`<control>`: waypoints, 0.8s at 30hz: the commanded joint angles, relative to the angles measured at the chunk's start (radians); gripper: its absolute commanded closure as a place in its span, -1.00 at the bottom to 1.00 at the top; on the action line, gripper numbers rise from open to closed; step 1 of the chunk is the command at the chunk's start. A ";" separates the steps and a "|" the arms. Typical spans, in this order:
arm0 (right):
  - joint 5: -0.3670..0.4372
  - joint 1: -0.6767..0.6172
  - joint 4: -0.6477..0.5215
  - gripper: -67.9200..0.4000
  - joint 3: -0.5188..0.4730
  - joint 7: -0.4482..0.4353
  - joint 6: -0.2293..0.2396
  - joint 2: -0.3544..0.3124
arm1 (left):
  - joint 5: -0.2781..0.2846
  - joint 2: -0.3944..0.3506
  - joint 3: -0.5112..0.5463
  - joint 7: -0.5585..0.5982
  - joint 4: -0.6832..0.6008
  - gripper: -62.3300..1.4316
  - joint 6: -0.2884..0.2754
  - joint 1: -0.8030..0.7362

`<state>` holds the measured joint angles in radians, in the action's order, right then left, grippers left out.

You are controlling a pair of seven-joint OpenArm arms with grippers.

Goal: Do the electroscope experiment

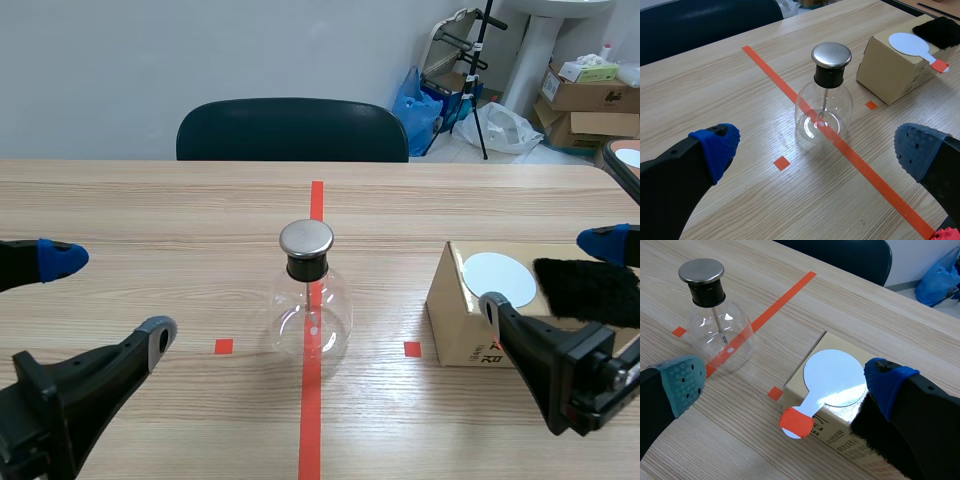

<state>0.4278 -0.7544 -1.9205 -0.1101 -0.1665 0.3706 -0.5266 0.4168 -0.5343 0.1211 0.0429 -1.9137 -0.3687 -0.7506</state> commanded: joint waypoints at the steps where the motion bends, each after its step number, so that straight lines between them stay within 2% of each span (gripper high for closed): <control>1: 0.007 0.004 -0.008 -1.00 -0.013 -0.015 -0.003 -0.011 | 0.006 0.005 -0.002 0.044 -0.011 -1.00 -0.001 0.000; 24: 0.006 0.004 -0.008 -1.00 -0.013 -0.008 -0.003 -0.011 | 0.006 0.005 -0.002 0.055 -0.011 -1.00 -0.001 0.000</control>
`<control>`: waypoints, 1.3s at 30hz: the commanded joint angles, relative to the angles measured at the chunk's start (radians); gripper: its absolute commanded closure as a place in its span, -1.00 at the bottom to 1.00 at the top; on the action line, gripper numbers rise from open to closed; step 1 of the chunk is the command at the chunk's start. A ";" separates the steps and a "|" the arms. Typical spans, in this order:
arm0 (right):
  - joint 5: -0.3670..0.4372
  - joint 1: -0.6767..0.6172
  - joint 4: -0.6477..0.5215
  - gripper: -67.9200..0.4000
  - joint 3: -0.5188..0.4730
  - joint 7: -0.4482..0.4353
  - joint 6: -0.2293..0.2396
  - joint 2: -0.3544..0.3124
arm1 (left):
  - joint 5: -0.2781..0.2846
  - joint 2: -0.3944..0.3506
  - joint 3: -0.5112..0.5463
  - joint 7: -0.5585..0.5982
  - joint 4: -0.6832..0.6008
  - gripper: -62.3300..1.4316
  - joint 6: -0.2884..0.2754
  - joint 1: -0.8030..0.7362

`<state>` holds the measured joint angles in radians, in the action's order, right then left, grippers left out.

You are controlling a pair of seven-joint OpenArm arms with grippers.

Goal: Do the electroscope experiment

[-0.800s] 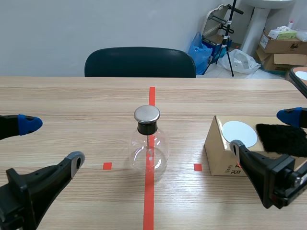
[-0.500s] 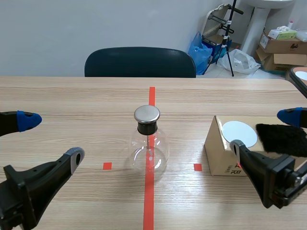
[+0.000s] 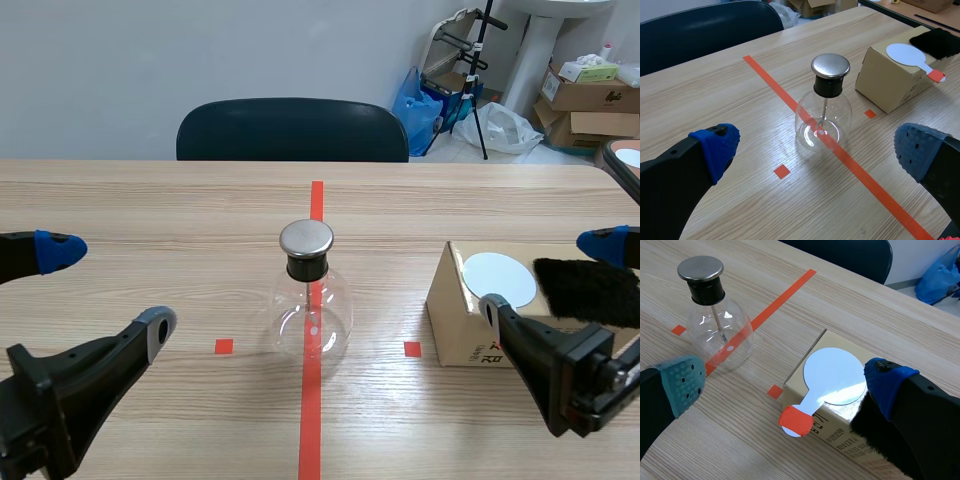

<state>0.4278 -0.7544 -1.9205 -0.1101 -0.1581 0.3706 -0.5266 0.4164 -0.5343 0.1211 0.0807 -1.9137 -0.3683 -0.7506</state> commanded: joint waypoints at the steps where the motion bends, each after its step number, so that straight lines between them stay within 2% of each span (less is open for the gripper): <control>1: 0.004 0.004 -0.008 -1.00 -0.013 -0.017 -0.003 -0.011 | 0.007 0.005 -0.002 0.018 -0.011 -1.00 -0.001 0.000; 12: -0.280 -0.017 -0.012 -1.00 -0.014 -0.023 -0.004 -0.014 | 0.007 0.005 -0.002 0.035 -0.011 -1.00 -0.001 0.000; 15: -0.347 -0.053 -0.013 -1.00 -0.016 -0.040 -0.019 -0.014 | 0.007 0.005 -0.002 0.035 -0.011 -1.00 -0.001 0.000; 18: -0.412 -0.119 -0.023 -1.00 -0.016 -0.071 -0.083 -0.013 | 0.007 0.005 -0.002 0.035 -0.011 -1.00 -0.001 0.000; 24: -0.543 -0.235 -0.064 -1.00 -0.016 -0.074 -0.232 -0.013 | 0.007 0.005 -0.002 0.035 -0.011 -1.00 -0.001 0.000; 29: -0.672 -0.294 -0.086 -1.00 -0.016 -0.077 -0.333 -0.006 | 0.007 0.005 -0.002 0.035 -0.011 -1.00 -0.002 0.000; 31: -0.744 -0.296 -0.086 -1.00 -0.015 -0.076 -0.356 0.012 | 0.007 0.005 -0.003 0.035 -0.011 -1.00 -0.002 0.000; 39: -0.998 -0.296 -0.086 -1.00 -0.013 -0.077 -0.364 0.108 | 0.007 0.005 -0.003 0.035 -0.011 -1.00 -0.002 0.000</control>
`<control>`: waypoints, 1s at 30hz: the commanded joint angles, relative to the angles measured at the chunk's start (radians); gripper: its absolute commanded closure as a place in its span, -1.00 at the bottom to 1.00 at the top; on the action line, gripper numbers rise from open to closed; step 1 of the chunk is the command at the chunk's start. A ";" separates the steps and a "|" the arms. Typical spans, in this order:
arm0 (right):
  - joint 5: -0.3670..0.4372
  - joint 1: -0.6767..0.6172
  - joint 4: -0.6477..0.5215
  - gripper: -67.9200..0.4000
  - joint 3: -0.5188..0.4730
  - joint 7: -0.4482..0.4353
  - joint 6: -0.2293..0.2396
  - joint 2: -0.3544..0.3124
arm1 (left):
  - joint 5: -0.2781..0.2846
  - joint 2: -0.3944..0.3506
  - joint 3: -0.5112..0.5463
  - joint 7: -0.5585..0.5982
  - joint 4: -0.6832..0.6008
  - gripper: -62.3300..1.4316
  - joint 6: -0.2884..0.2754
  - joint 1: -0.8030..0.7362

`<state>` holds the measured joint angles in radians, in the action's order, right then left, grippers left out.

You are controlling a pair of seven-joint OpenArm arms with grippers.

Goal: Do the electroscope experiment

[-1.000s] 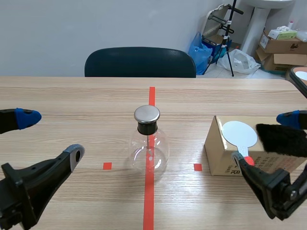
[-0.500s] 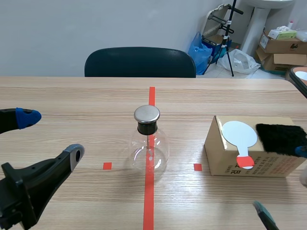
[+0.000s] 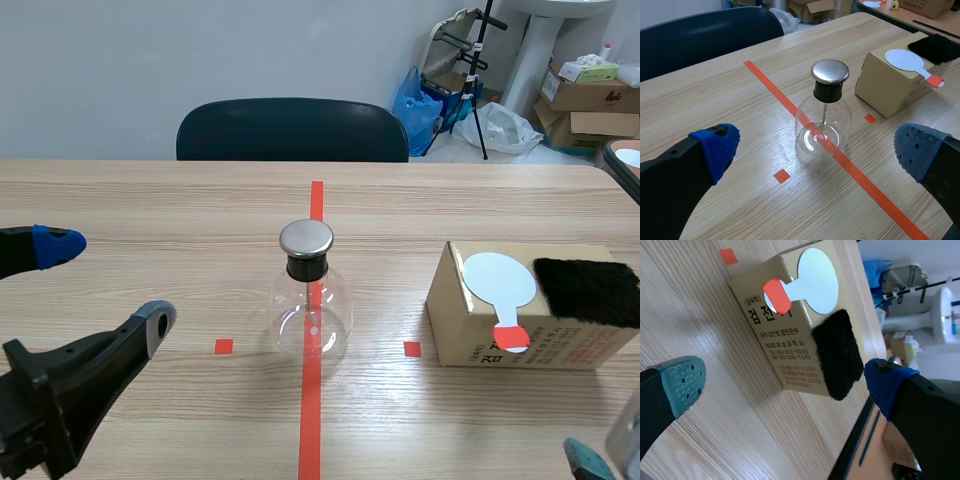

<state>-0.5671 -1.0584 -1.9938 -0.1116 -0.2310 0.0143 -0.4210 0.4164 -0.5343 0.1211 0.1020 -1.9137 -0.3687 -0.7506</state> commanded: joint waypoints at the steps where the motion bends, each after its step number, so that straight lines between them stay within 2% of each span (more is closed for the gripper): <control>1: -0.032 0.008 -0.013 -1.00 -0.011 -0.004 -0.008 0.016 | 0.007 0.005 -0.003 0.014 -0.011 -1.00 -0.001 0.000; 7: -0.176 0.032 -0.011 -1.00 -0.002 -0.013 -0.007 0.072 | 0.007 0.005 -0.003 0.014 -0.011 -1.00 -0.001 0.000; 10: -0.259 0.058 -0.005 -1.00 0.025 -0.011 -0.008 0.078 | 0.008 0.005 -0.003 0.014 -0.011 -1.00 -0.001 0.000; 16: -0.359 0.119 0.038 -1.00 0.072 -0.007 -0.012 0.078 | 0.010 0.005 -0.003 0.014 -0.011 -1.00 -0.001 0.000; 23: -0.430 0.196 0.157 -1.00 0.139 -0.002 -0.160 0.081 | 0.010 0.005 -0.003 0.014 -0.011 -1.00 -0.001 0.000; 25: -0.448 0.227 0.189 -1.00 0.154 0.003 -0.181 0.083 | 0.010 0.005 -0.003 0.014 -0.011 -1.00 -0.001 0.000; 30: -0.459 0.311 0.267 -1.00 0.187 0.024 -0.196 0.083 | 0.010 0.005 -0.003 0.014 -0.011 -1.00 -0.001 0.000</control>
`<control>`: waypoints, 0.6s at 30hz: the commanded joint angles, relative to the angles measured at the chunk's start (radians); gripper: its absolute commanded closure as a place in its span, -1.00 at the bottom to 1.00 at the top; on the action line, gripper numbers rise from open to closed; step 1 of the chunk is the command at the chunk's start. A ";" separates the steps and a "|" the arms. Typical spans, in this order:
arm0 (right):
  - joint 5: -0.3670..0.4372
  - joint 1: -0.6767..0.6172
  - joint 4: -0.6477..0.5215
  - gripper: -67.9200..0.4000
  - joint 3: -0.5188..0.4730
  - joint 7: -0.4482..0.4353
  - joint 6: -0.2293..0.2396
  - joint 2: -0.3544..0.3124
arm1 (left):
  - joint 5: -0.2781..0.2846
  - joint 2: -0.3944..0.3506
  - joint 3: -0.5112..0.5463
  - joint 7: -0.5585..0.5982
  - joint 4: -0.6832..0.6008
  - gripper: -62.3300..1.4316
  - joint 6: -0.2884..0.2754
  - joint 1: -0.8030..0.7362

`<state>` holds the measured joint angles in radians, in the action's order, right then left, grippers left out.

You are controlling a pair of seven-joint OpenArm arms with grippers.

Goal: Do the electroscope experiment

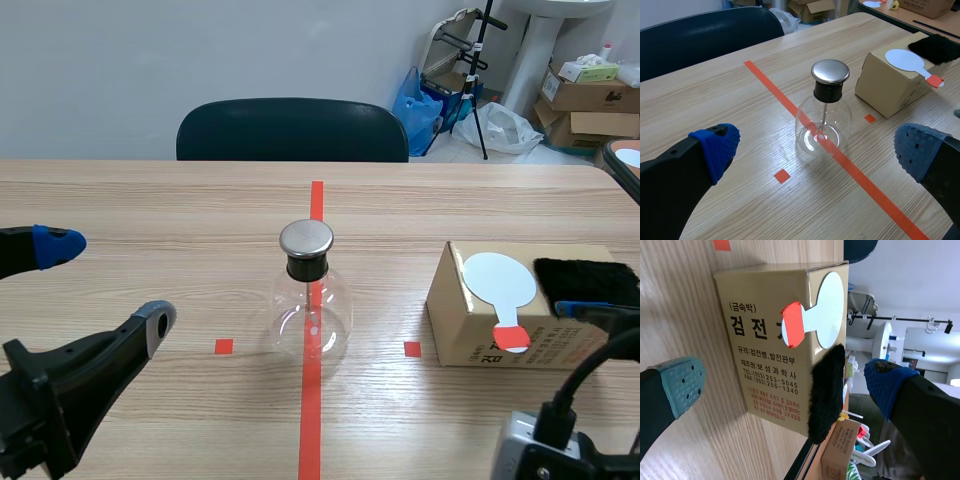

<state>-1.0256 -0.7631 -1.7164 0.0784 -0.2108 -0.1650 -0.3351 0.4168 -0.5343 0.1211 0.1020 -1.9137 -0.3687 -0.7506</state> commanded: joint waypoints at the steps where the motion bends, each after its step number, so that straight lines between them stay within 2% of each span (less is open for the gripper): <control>1: 0.000 0.034 0.007 -1.00 0.005 0.006 -0.032 -0.003 | 0.010 0.005 -0.003 0.014 -0.011 -1.00 -0.001 0.000; 3: -0.001 0.067 0.037 -1.00 0.022 0.014 -0.057 -0.003 | 0.010 0.005 -0.003 0.014 -0.011 -1.00 -0.001 0.000; 8: -0.003 0.137 0.089 -1.00 0.073 0.056 -0.066 -0.003 | 0.010 0.005 -0.003 0.014 -0.011 -1.00 -0.001 0.000; 13: -0.005 0.188 0.123 -1.00 0.127 0.091 -0.124 -0.003 | 0.010 0.005 -0.003 0.014 -0.011 -1.00 -0.001 0.000; 18: -0.019 0.207 0.138 -1.00 0.159 0.111 -0.127 -0.003 | 0.010 0.005 -0.003 0.014 -0.011 -1.00 -0.001 0.000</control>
<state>-1.0412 -0.5598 -1.5749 0.2428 -0.1043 -0.2771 -0.3351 0.4168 -0.5343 0.1211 0.1020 -1.9137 -0.3687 -0.7506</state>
